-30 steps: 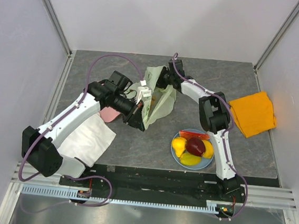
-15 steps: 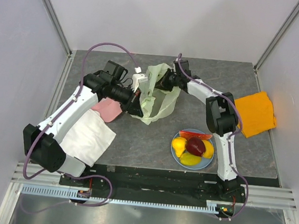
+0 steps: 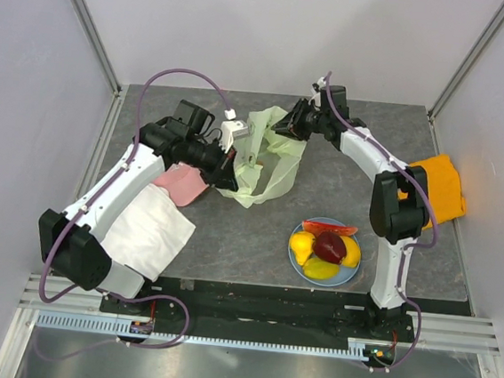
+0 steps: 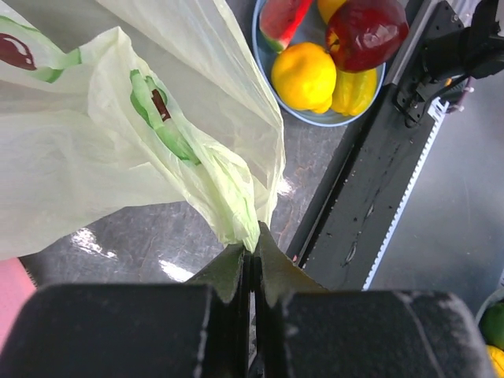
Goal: Take the fake fruits out of the plastic bag
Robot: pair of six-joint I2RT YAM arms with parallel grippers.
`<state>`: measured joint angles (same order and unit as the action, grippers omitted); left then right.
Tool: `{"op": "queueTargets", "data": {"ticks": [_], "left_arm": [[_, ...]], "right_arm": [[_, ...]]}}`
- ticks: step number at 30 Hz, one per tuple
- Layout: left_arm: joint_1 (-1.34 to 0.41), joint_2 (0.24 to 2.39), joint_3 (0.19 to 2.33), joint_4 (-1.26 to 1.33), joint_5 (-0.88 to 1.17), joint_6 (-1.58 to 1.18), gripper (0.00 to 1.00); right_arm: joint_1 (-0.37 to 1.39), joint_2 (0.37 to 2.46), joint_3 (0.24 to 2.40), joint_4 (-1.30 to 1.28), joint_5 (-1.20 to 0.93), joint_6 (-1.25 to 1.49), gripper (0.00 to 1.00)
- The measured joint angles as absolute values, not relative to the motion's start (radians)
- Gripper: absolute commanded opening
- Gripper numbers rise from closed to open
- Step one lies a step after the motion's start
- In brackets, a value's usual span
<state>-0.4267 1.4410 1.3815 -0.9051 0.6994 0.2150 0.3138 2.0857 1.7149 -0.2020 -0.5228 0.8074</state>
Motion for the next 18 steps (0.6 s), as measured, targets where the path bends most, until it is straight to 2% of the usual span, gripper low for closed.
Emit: {"op": "queueTargets", "data": {"ticks": [6, 12, 13, 15, 16, 17, 18], "left_arm": [[-0.425, 1.441, 1.422, -0.912, 0.725, 0.215, 0.02], [-0.43, 1.423, 1.568, -1.059, 0.806, 0.247, 0.02], [-0.438, 1.408, 1.59, -1.098, 0.814, 0.253, 0.02], [-0.467, 1.361, 1.61, -1.149, 0.814, 0.269, 0.02], [-0.485, 1.336, 1.61, -1.168, 0.813, 0.277, 0.02], [-0.509, 1.302, 1.61, -1.198, 0.813, 0.287, 0.02], [-0.53, 1.268, 1.607, -1.225, 0.813, 0.299, 0.02]], "right_arm": [[0.366, 2.112, 1.724, -0.221, -0.514, 0.804, 0.48], [0.414, 2.179, 1.749, -0.256, -0.48, 0.796, 0.61], [0.42, 2.185, 1.749, -0.266, -0.472, 0.797, 0.65], [0.433, 2.191, 1.747, -0.281, -0.46, 0.799, 0.85], [0.438, 2.191, 1.745, -0.284, -0.454, 0.805, 0.89], [0.444, 2.191, 1.742, -0.286, -0.45, 0.809, 0.98], [0.449, 2.191, 1.741, -0.285, -0.449, 0.813, 0.98]]}}
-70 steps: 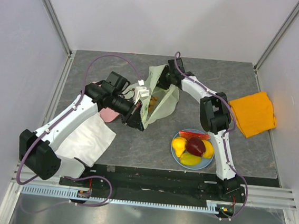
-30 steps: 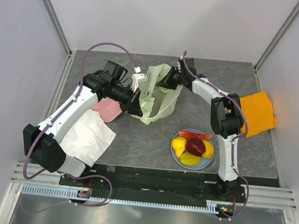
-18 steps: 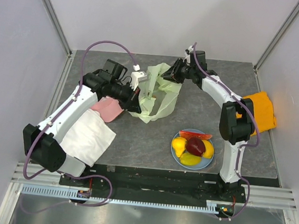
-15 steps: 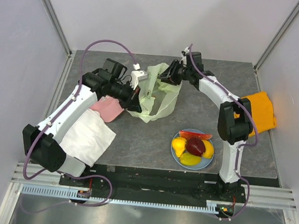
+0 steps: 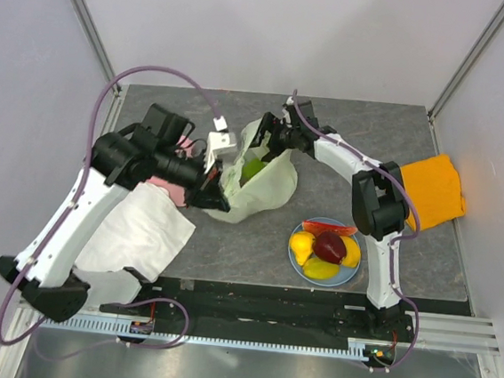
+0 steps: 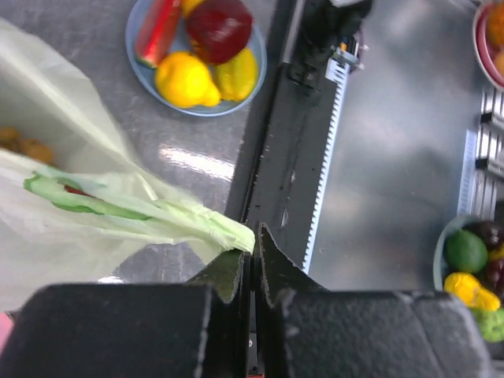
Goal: Take the fake fruits out of the plastic bag
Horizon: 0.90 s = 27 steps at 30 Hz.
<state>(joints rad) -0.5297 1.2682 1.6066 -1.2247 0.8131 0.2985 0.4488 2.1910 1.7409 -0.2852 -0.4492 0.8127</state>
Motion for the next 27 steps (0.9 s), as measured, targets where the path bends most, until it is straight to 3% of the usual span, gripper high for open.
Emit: {"op": "queueTargets", "data": {"ticks": [5, 14, 27], "left_arm": [[-0.544, 1.161, 1.472, -1.256, 0.812, 0.331, 0.02], [-0.575, 1.201, 1.241, -1.188, 0.796, 0.286, 0.01], [-0.547, 1.241, 1.191, -1.123, 0.442, 0.149, 0.02]], "right_arm": [[0.499, 2.19, 1.732, -0.287, -0.448, 0.825, 0.98], [0.495, 2.183, 1.729, -0.404, -0.392, 0.694, 0.98], [0.642, 1.985, 1.557, -0.645, -0.338, 0.293, 0.98]]}}
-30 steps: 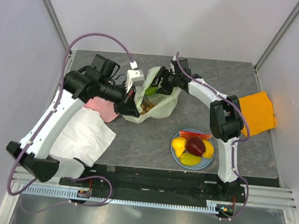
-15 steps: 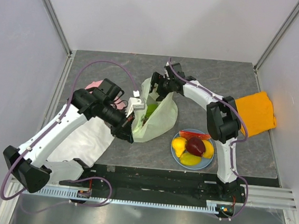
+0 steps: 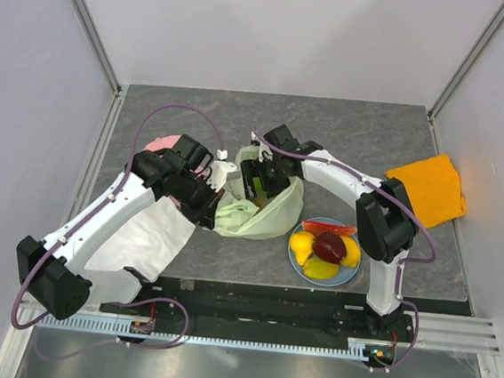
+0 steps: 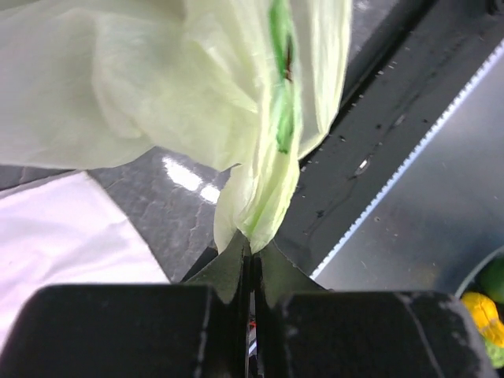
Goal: Take the fake fruits out of the plastic bag
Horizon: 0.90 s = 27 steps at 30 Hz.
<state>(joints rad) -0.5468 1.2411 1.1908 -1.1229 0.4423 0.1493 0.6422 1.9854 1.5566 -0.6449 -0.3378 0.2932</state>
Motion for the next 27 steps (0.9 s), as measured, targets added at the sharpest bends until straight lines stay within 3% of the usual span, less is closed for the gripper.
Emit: {"op": "queueTargets", "data": {"ticks": [8, 20, 27], "left_arm": [[-0.464, 1.186, 1.15, -1.079, 0.347, 0.097, 0.02], [-0.464, 1.18, 1.119, -1.039, 0.501, 0.099, 0.02], [-0.464, 1.198, 1.119, -1.037, 0.524, 0.163, 0.01]], "right_arm": [[0.609, 1.945, 1.511, -0.633, -0.267, 0.295, 0.98], [0.458, 2.084, 1.589, -0.542, -0.384, 0.456, 0.98], [0.472, 2.101, 1.781, -0.639, -0.48, 0.225, 0.98]]}}
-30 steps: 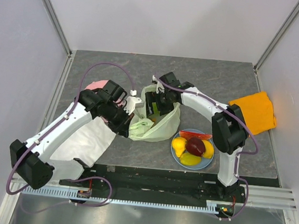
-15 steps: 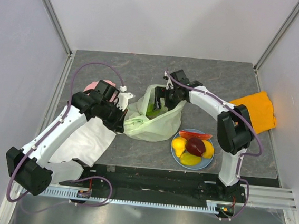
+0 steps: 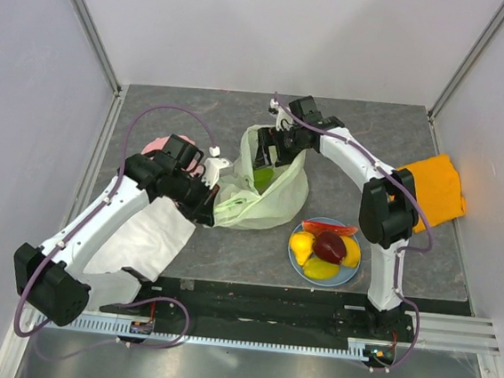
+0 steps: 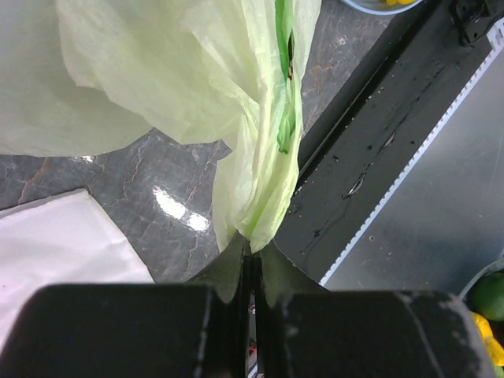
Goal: Take the fake fruits out of the plastic bag
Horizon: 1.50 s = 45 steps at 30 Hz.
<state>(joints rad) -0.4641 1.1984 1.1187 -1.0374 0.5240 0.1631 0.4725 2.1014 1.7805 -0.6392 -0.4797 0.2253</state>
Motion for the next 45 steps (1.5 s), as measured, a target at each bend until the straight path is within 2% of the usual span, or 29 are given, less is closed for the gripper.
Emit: {"op": "queueTargets", "data": {"ticks": [6, 10, 16, 20, 26, 30, 32, 34, 38, 40, 45], "left_arm": [[-0.458, 1.203, 1.119, -1.038, 0.435, 0.221, 0.02], [-0.445, 1.202, 1.119, -1.041, 0.382, 0.262, 0.02], [-0.43, 1.201, 1.119, -1.037, 0.363, 0.29, 0.02], [-0.425, 1.201, 1.12, -1.032, 0.369, 0.294, 0.02], [-0.425, 1.201, 1.12, -1.028, 0.39, 0.294, 0.01], [-0.424, 1.195, 1.12, -1.023, 0.398, 0.294, 0.01], [-0.422, 1.191, 1.119, -1.023, 0.399, 0.294, 0.01], [-0.42, 1.187, 1.119, -1.023, 0.399, 0.294, 0.02], [-0.418, 1.186, 1.119, -1.023, 0.402, 0.294, 0.01], [-0.416, 1.186, 1.119, -1.022, 0.404, 0.294, 0.02], [-0.412, 1.186, 1.119, -1.022, 0.417, 0.294, 0.01]], "right_arm": [[0.474, 1.991, 1.754, -0.777, -0.529, -0.123, 0.98], [0.473, 1.918, 1.688, -0.859, -0.588, -0.412, 0.93], [0.475, 1.899, 1.658, -0.933, -0.64, -0.796, 0.92], [0.474, 1.916, 1.702, -0.937, -0.632, -0.934, 0.89], [0.478, 2.044, 1.941, -0.936, -0.634, -1.055, 0.8], [0.494, 2.081, 1.965, -0.953, -0.629, -1.143, 0.72], [0.511, 2.094, 1.962, -0.971, -0.623, -1.188, 0.71], [0.531, 2.098, 1.935, -0.987, -0.616, -1.236, 0.73], [0.554, 2.098, 1.892, -1.013, -0.602, -1.289, 0.86], [0.555, 2.099, 1.884, -1.019, -0.593, -1.305, 0.98], [0.553, 2.131, 1.883, -0.994, -0.554, -1.317, 0.98]]}}
